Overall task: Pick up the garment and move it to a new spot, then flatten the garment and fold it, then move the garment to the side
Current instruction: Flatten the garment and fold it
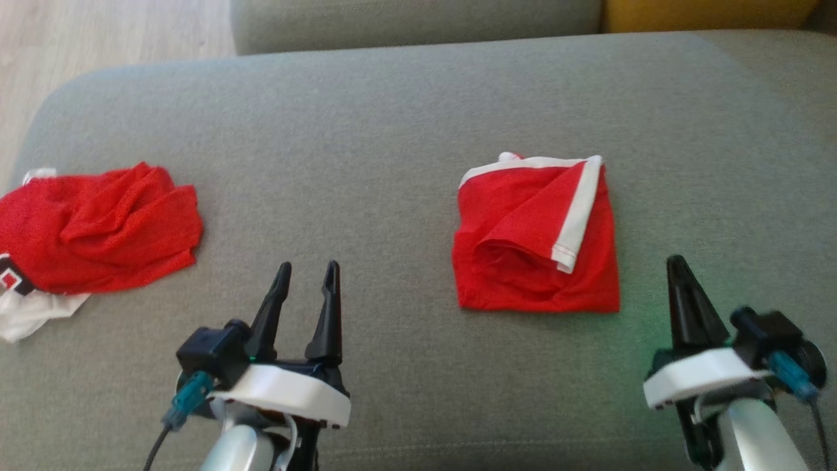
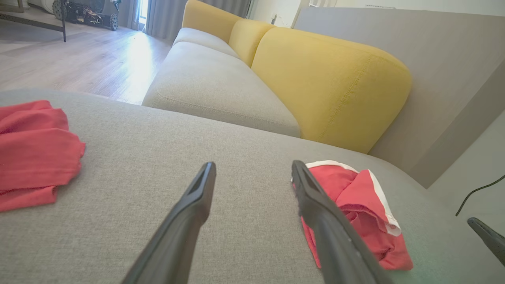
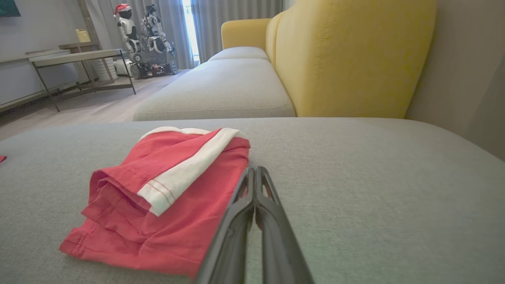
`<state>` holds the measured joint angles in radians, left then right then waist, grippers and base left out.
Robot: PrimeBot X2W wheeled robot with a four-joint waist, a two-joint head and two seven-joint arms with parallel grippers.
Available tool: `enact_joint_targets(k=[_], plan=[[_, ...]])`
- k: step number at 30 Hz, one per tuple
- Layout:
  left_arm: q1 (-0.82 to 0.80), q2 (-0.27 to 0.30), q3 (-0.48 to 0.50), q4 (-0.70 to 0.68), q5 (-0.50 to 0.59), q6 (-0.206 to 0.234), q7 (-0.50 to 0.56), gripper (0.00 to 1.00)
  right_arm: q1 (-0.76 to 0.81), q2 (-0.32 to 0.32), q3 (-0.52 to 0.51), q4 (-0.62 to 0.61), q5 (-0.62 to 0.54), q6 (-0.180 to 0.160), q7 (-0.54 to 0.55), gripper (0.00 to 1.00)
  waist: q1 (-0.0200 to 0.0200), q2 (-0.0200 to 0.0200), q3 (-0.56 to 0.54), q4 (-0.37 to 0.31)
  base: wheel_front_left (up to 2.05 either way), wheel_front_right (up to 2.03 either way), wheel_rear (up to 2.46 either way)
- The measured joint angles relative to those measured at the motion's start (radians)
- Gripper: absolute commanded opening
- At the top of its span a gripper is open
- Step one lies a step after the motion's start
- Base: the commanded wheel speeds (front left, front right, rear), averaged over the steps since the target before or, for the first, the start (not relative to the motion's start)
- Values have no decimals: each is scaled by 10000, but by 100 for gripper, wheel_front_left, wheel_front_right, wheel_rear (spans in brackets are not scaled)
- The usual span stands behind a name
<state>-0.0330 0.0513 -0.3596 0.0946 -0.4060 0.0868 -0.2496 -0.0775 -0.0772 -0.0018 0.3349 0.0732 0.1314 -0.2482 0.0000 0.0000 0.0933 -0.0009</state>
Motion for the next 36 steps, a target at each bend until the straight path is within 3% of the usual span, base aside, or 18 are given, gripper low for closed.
enact_joint_targets(k=[17,24,36], plan=[[-614,-8,-334,84,88,-73,0,100,-2256,-460,1352,3396,662,0,286,0,0,0,941,1057,0,0,0],[-761,-12,-464,107,84,-54,0,100,-2990,-658,1952,3856,961,0,178,0,0,0,1042,1357,0,0,0],[-753,-13,-616,111,-125,58,0,100,-4094,-1216,2274,3599,1191,0,4,0,0,0,904,1994,0,0,0]])
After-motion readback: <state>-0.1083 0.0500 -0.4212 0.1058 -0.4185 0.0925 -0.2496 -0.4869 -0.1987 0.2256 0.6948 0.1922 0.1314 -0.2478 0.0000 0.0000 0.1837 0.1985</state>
